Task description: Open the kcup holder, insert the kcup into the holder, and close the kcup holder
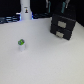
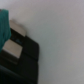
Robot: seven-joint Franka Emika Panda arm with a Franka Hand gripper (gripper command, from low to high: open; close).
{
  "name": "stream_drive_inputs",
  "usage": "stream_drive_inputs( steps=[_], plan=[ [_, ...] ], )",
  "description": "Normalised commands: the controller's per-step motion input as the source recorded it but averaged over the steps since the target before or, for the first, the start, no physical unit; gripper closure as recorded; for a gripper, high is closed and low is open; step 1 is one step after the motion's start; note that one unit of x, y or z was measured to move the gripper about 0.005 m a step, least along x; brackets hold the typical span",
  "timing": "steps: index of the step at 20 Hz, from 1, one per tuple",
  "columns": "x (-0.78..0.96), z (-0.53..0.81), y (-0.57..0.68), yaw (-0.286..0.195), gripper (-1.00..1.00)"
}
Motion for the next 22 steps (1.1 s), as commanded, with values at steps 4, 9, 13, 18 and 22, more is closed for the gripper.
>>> stream_drive_inputs(
  steps=[4, 9, 13, 18, 22],
  plan=[
    [-0.19, -0.11, 0.79, -0.175, -1.0],
    [-0.24, -0.18, 0.72, -0.181, -1.0],
    [-0.24, -0.32, 0.54, -0.195, -1.0],
    [-0.24, -0.38, 0.35, -0.18, -1.0],
    [-0.3, -0.43, 0.1, -0.11, -1.0]
  ],
)
